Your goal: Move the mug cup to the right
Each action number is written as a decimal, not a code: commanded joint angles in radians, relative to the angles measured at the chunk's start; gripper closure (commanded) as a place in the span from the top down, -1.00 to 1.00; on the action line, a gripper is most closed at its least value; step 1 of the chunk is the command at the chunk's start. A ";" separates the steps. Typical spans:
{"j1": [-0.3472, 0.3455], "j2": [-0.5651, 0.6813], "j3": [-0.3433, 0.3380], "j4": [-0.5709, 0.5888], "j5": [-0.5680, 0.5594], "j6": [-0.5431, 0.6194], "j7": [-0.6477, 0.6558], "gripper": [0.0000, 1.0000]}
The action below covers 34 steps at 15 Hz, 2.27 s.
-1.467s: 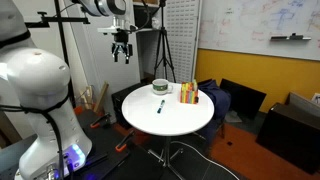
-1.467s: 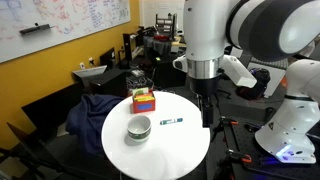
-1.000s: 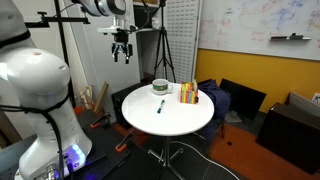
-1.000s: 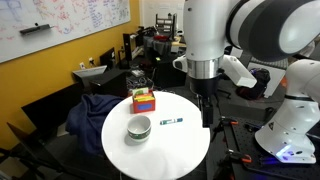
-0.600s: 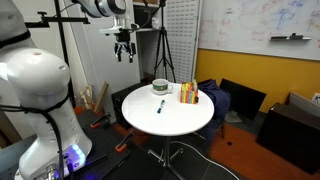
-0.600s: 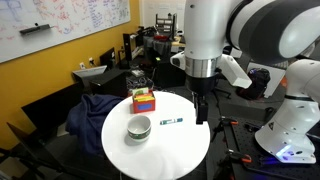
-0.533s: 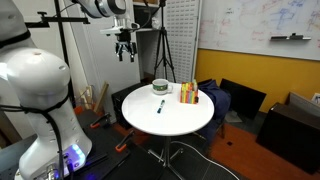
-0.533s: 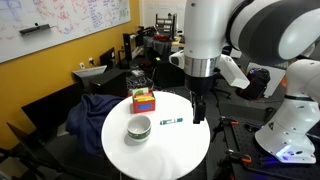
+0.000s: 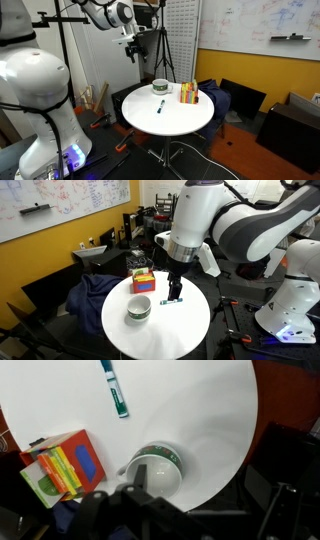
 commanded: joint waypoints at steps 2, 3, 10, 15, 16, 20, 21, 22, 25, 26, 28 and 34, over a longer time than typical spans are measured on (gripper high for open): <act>-0.015 0.070 -0.037 0.041 -0.130 0.054 -0.018 1.00; -0.017 0.080 -0.045 0.049 -0.149 0.051 -0.034 1.00; -0.019 0.153 -0.086 0.120 -0.201 -0.001 -0.338 1.00; -0.019 0.219 -0.088 0.183 -0.219 0.008 -0.611 1.00; -0.020 0.233 -0.085 0.198 -0.215 0.014 -0.668 1.00; -0.029 0.293 -0.066 0.247 -0.165 0.036 -0.883 1.00; -0.030 0.309 -0.061 0.258 -0.148 0.035 -0.925 1.00; -0.031 0.326 -0.057 0.270 -0.133 0.032 -0.961 1.00; -0.030 0.368 -0.051 0.288 -0.114 0.029 -1.018 1.00; -0.029 0.379 -0.051 0.293 -0.113 0.026 -1.021 1.00; -0.022 0.361 -0.058 0.264 -0.133 0.031 -0.983 1.00; -0.022 0.385 -0.057 0.279 -0.133 0.031 -0.982 1.00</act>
